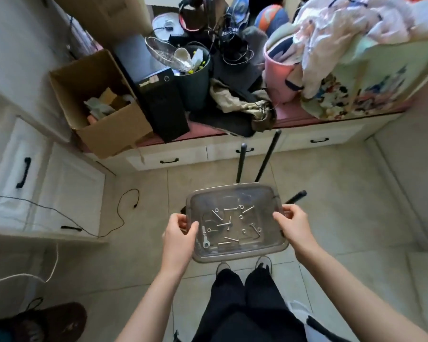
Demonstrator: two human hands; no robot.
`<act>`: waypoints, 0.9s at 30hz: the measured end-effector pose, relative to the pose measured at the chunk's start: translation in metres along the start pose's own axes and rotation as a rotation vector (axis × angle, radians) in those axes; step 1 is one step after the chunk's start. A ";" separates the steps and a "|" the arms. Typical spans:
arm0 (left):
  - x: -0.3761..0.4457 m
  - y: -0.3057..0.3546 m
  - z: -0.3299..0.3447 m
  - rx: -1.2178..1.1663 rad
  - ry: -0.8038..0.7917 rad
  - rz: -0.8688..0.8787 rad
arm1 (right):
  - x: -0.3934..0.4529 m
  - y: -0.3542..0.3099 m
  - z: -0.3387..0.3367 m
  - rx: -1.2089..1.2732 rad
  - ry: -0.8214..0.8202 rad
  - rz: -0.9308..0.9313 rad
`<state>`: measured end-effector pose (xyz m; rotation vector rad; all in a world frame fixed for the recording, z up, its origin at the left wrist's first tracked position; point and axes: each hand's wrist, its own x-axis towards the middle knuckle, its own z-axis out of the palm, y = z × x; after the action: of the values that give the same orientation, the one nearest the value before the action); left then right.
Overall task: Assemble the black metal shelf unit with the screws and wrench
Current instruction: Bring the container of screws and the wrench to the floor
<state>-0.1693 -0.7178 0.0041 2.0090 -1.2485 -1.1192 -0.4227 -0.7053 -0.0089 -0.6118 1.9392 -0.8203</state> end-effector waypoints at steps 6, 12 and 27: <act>0.023 0.036 0.049 0.077 -0.104 0.101 | 0.015 0.009 -0.044 0.074 0.145 0.054; 0.033 0.074 0.117 0.100 -0.195 0.182 | 0.042 0.021 -0.099 0.130 0.271 0.095; -0.012 0.158 0.320 0.172 -0.167 0.112 | 0.162 0.054 -0.283 0.180 0.211 0.087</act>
<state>-0.5184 -0.7781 -0.0385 1.9716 -1.5705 -1.1797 -0.7522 -0.6985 -0.0376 -0.3422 2.0371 -1.0241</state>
